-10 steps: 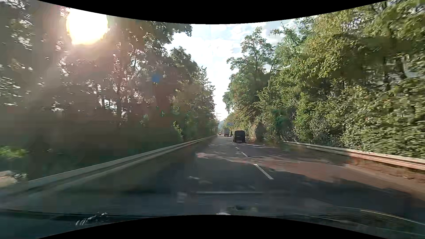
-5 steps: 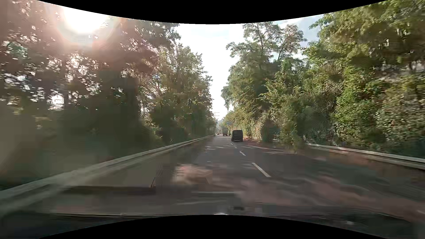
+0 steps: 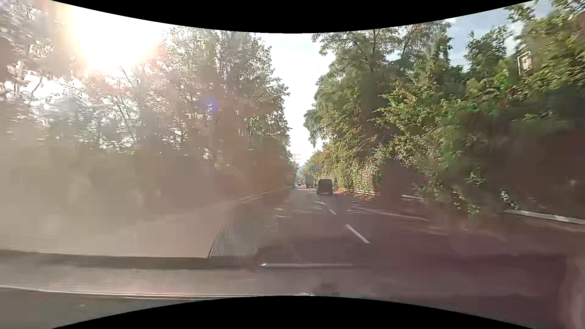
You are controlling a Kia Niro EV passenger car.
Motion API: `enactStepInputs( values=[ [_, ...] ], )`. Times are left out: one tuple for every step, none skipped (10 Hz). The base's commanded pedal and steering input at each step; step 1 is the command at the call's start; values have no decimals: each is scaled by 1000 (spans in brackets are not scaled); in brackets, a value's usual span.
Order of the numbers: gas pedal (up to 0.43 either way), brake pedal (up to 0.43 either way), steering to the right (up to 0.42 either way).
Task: Follow the waypoints while adhering to traffic rules and regulations
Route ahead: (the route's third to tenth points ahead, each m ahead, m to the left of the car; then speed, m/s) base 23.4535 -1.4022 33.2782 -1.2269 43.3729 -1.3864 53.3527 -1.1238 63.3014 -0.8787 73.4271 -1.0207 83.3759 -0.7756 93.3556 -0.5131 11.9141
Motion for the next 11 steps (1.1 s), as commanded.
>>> enactStepInputs(
  values=[
    [118,0,-3],
    [130,0,-3],
    [130,0,-2],
    [130,0,-2],
    [130,0,-2],
    [130,0,-2],
    [130,0,-2],
    [130,0,-3],
    [130,0,-3],
    [130,0,-2],
    [130,0,-2]
  ],
)
